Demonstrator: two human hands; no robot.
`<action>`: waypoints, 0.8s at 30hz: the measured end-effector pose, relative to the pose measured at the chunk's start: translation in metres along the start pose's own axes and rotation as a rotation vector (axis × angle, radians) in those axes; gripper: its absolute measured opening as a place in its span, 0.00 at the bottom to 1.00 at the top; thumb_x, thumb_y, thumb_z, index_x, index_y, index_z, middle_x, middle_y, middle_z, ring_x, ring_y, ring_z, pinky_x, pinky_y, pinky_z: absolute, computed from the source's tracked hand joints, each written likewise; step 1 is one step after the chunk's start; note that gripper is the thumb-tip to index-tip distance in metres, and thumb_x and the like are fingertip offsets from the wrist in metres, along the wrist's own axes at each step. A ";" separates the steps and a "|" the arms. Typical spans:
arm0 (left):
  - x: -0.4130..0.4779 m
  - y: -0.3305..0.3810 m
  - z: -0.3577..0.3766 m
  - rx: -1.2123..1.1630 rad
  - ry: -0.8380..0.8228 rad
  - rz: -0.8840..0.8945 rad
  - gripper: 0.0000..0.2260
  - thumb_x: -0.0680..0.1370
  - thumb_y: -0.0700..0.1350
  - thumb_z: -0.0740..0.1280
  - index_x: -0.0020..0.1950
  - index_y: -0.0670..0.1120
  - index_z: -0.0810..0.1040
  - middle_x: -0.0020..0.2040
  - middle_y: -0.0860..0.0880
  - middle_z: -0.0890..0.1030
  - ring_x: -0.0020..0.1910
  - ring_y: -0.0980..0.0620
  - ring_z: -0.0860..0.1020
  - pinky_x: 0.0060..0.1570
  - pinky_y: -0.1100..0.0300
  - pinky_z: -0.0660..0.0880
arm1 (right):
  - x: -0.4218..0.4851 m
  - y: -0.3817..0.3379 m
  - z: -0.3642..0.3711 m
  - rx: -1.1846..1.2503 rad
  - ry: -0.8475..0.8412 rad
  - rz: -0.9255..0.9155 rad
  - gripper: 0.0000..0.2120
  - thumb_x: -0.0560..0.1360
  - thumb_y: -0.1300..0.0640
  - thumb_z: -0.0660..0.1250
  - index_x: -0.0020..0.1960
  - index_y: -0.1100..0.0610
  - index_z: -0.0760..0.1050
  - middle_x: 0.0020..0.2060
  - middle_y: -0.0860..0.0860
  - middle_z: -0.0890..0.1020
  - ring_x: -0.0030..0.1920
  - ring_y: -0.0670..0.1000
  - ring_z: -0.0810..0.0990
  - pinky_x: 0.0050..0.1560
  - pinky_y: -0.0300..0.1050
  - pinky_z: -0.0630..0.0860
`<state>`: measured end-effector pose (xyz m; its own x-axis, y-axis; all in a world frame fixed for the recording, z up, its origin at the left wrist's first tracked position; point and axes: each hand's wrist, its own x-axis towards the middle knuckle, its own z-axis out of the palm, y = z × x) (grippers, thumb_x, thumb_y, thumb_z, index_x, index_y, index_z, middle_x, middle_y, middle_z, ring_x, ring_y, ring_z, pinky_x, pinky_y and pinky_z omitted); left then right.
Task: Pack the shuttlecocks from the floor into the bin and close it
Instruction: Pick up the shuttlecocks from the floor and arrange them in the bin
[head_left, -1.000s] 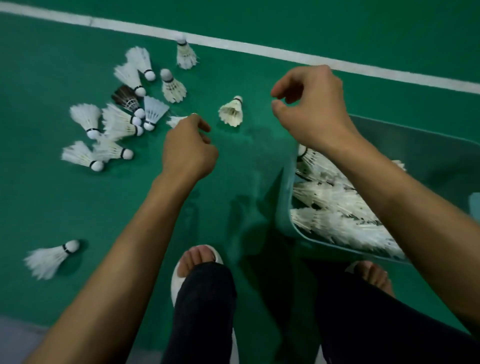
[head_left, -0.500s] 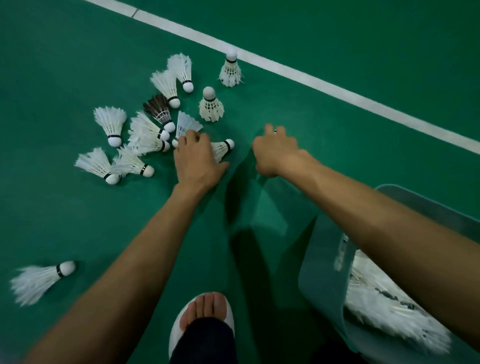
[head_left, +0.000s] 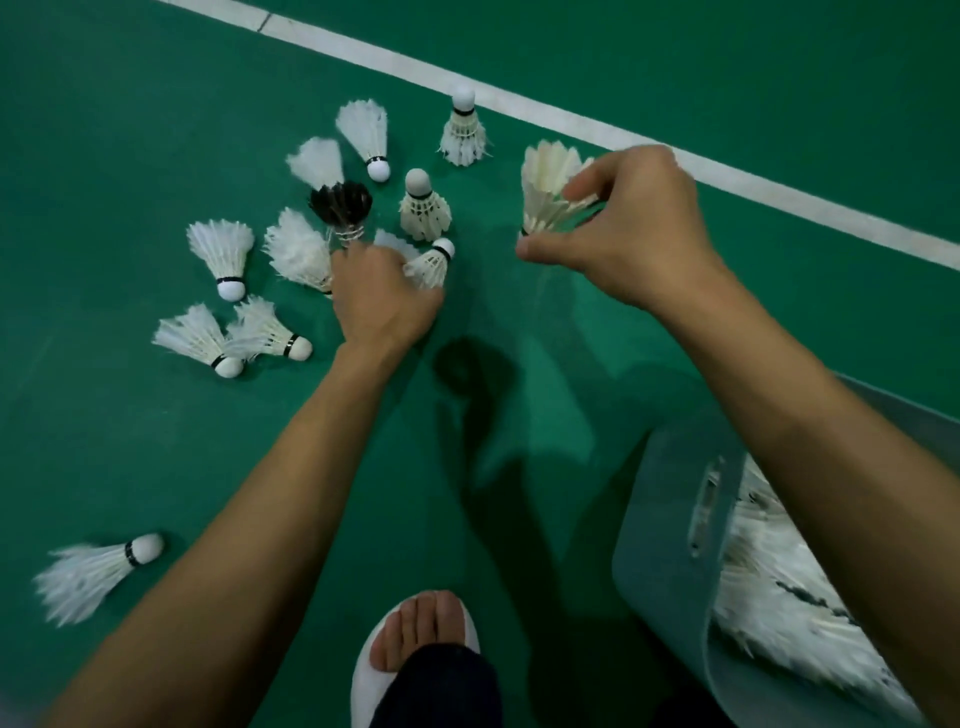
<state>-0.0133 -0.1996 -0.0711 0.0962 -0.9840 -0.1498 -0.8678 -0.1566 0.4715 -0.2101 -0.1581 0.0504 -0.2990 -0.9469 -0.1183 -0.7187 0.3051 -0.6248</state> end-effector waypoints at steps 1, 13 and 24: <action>-0.009 0.011 -0.004 -0.078 0.038 -0.004 0.15 0.65 0.59 0.69 0.33 0.47 0.78 0.40 0.41 0.80 0.43 0.40 0.79 0.35 0.56 0.74 | -0.004 0.002 -0.007 0.092 0.060 -0.009 0.22 0.60 0.42 0.82 0.45 0.55 0.83 0.39 0.49 0.82 0.37 0.47 0.78 0.35 0.39 0.71; -0.186 0.157 -0.045 -0.338 -0.011 0.461 0.16 0.68 0.58 0.73 0.49 0.49 0.81 0.57 0.50 0.72 0.43 0.54 0.73 0.45 0.57 0.77 | -0.111 0.086 -0.131 0.115 0.616 0.099 0.19 0.76 0.43 0.65 0.31 0.51 0.69 0.31 0.47 0.71 0.35 0.45 0.67 0.38 0.40 0.62; -0.306 0.200 0.002 -0.197 -0.337 0.708 0.15 0.68 0.55 0.76 0.50 0.50 0.81 0.51 0.53 0.71 0.41 0.55 0.74 0.42 0.57 0.76 | -0.253 0.239 -0.174 -0.428 0.564 0.427 0.14 0.78 0.52 0.64 0.44 0.62 0.80 0.41 0.62 0.83 0.43 0.65 0.80 0.39 0.50 0.68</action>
<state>-0.2176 0.0698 0.0674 -0.6235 -0.7818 0.0023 -0.5632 0.4512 0.6923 -0.4148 0.1724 0.0654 -0.7888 -0.5821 0.1976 -0.6147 0.7472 -0.2526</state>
